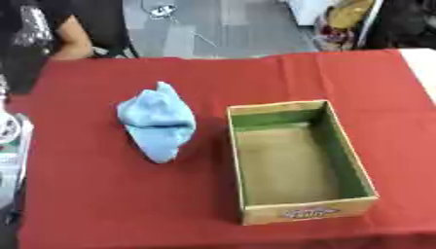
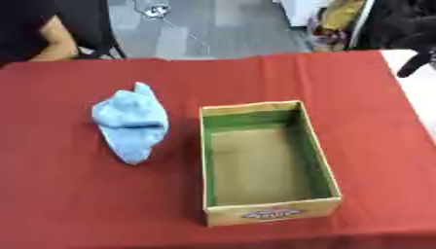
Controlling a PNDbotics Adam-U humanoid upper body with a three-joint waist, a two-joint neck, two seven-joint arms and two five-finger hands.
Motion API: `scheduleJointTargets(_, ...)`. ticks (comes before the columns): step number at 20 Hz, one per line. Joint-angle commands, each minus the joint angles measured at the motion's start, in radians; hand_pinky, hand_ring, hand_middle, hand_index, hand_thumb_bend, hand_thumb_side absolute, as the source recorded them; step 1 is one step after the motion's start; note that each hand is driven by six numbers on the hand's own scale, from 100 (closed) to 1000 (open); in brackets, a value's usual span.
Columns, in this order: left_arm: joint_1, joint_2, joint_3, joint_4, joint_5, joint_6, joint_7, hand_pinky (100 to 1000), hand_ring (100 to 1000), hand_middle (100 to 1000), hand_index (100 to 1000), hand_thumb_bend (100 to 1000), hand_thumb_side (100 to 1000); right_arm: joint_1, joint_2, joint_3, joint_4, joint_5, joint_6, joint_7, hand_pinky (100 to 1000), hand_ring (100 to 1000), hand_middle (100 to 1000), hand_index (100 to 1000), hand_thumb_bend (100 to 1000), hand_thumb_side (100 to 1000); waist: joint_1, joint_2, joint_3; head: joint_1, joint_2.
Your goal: Pick up objects on the table and place them in the box.
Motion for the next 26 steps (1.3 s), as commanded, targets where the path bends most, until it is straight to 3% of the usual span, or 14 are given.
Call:
scheduleJointTargets(1, -0.008, 0.026, 0.0, -0.02, -0.006, -0.001, -0.002, 584, 714, 862, 883, 249, 666, -0.01, -0.021, -0.004, -0.016, 0.001, -0.002, 0.003, 537, 759, 803, 962, 100, 675, 0.001, -0.006, 0.001, -0.003, -0.001)
scheduleJointTargets(11, -0.009, 0.028, 0.0, -0.02, -0.01, 0.003, -0.012, 584, 714, 861, 882, 288, 640, -0.01, -0.021, -0.004, -0.016, 0.001, -0.001, 0.003, 537, 759, 803, 962, 100, 674, 0.0, -0.006, -0.006, -0.003, -0.001)
scheduleJointTargets(13, -0.004, 0.06, -0.005, -0.02, -0.014, 0.032, -0.043, 566, 694, 860, 884, 454, 540, -0.007, -0.021, -0.007, -0.016, 0.003, 0.001, 0.002, 536, 758, 803, 962, 100, 675, -0.001, -0.006, -0.018, -0.013, -0.001)
scheduleJointTargets(14, 0.004, 0.109, -0.019, -0.015, -0.021, 0.062, -0.093, 545, 673, 865, 902, 614, 490, -0.005, -0.022, -0.006, -0.016, 0.005, 0.002, 0.003, 535, 758, 803, 962, 100, 676, 0.001, -0.008, -0.022, -0.014, -0.001)
scheduleJointTargets(15, 0.007, 0.165, -0.032, -0.009, -0.039, 0.097, -0.171, 549, 677, 864, 899, 587, 497, -0.004, -0.024, -0.005, -0.016, 0.006, 0.002, 0.004, 535, 758, 803, 962, 100, 679, 0.002, -0.01, -0.025, -0.012, -0.001)
scheduleJointTargets(16, 0.01, 0.221, -0.046, -0.006, -0.058, 0.126, -0.251, 522, 654, 892, 965, 821, 467, -0.002, -0.025, -0.003, -0.016, 0.006, 0.003, 0.005, 535, 758, 803, 962, 100, 675, 0.005, -0.013, -0.027, -0.011, -0.001)
scheduleJointTargets(17, 0.006, 0.288, -0.062, 0.003, -0.088, 0.153, -0.361, 522, 654, 892, 965, 821, 467, 0.0, -0.027, -0.002, -0.016, 0.006, 0.004, 0.006, 535, 758, 803, 962, 100, 675, 0.008, -0.017, -0.029, -0.01, -0.001)
scheduleJointTargets(18, 0.0, 0.352, -0.077, 0.011, -0.122, 0.171, -0.468, 506, 631, 898, 999, 921, 488, 0.001, -0.03, -0.001, -0.016, 0.006, 0.005, 0.007, 535, 758, 803, 962, 100, 676, 0.011, -0.02, -0.031, -0.01, -0.001)
scheduleJointTargets(20, -0.039, 0.479, -0.11, 0.041, -0.198, 0.18, -0.692, 518, 626, 905, 1000, 957, 574, 0.002, -0.033, 0.002, -0.016, 0.005, 0.007, 0.009, 535, 758, 803, 962, 100, 677, 0.017, -0.026, -0.037, -0.008, -0.001)
scheduleJointTargets(21, -0.07, 0.53, -0.132, 0.064, -0.223, 0.17, -0.792, 510, 623, 903, 1000, 959, 549, 0.002, -0.034, 0.004, -0.016, 0.004, 0.009, 0.01, 535, 758, 803, 962, 100, 677, 0.019, -0.029, -0.039, -0.005, -0.001)
scheduleJointTargets(22, -0.099, 0.569, -0.154, 0.086, -0.237, 0.155, -0.873, 537, 642, 913, 1000, 955, 636, 0.001, -0.035, 0.005, -0.016, 0.003, 0.01, 0.012, 535, 758, 803, 963, 100, 677, 0.021, -0.03, -0.042, -0.002, -0.001)
scheduleJointTargets(23, -0.136, 0.605, -0.183, 0.116, -0.24, 0.135, -0.944, 540, 645, 913, 1000, 941, 605, 0.0, -0.035, 0.007, -0.016, 0.002, 0.01, 0.014, 535, 758, 803, 963, 100, 678, 0.023, -0.032, -0.045, 0.002, -0.001)
scheduleJointTargets(24, -0.174, 0.628, -0.212, 0.148, -0.237, 0.115, -0.999, 548, 651, 914, 1000, 955, 693, -0.001, -0.035, 0.009, -0.016, 0.001, 0.011, 0.016, 535, 758, 803, 963, 100, 678, 0.025, -0.032, -0.048, 0.006, -0.001)
scheduleJointTargets(26, -0.249, 0.643, -0.263, 0.219, -0.227, 0.079, -1.07, 547, 653, 917, 1000, 960, 726, -0.002, -0.034, 0.01, -0.016, -0.002, 0.013, 0.018, 535, 758, 803, 963, 100, 678, 0.026, -0.033, -0.053, 0.009, -0.001)
